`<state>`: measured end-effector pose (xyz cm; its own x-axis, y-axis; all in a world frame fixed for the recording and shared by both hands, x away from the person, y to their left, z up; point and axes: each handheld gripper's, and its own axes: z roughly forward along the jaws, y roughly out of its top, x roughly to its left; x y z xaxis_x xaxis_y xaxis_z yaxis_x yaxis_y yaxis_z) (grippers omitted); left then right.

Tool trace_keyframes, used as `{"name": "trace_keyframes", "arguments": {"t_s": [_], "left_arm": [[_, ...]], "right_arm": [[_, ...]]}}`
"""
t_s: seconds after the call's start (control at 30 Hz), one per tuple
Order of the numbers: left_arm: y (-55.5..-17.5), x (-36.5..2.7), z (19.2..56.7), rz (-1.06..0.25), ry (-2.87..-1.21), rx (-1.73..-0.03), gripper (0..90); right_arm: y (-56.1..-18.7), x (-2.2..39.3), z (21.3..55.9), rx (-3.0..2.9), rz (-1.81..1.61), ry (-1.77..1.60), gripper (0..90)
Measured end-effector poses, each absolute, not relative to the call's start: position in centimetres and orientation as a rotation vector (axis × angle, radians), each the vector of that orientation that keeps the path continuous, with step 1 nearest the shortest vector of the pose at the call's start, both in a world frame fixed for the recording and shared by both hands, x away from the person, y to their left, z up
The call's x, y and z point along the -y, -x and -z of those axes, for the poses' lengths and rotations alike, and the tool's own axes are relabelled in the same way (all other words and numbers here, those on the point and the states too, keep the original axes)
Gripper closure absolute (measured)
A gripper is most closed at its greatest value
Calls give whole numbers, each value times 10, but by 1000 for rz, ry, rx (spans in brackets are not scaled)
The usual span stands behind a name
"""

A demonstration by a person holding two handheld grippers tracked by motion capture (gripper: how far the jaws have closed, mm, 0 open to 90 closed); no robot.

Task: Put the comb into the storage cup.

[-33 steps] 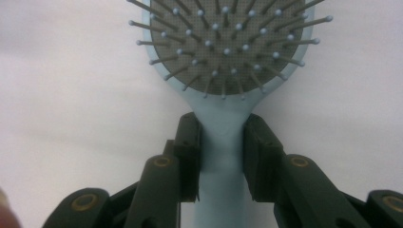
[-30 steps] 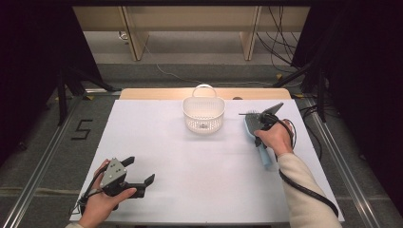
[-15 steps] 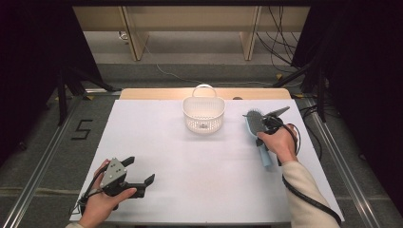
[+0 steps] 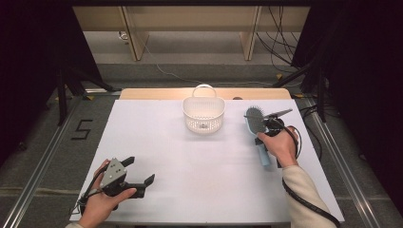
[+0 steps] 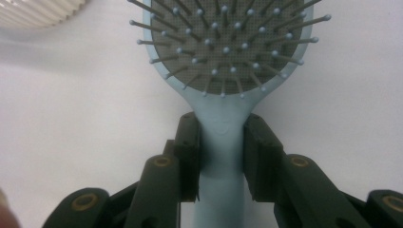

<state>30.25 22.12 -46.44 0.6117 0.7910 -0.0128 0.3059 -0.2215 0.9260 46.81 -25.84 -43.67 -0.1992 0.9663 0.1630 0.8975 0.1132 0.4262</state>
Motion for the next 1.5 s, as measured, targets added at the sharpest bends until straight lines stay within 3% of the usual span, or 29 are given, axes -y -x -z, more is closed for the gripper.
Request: {"name": "trace_keyframes", "arguments": {"t_s": [1.5], "left_arm": [[-303,-221,464,-587,-1795,-893,51]], "right_arm": [[-460,257,420,-2129,-878,-1687,704]]}}
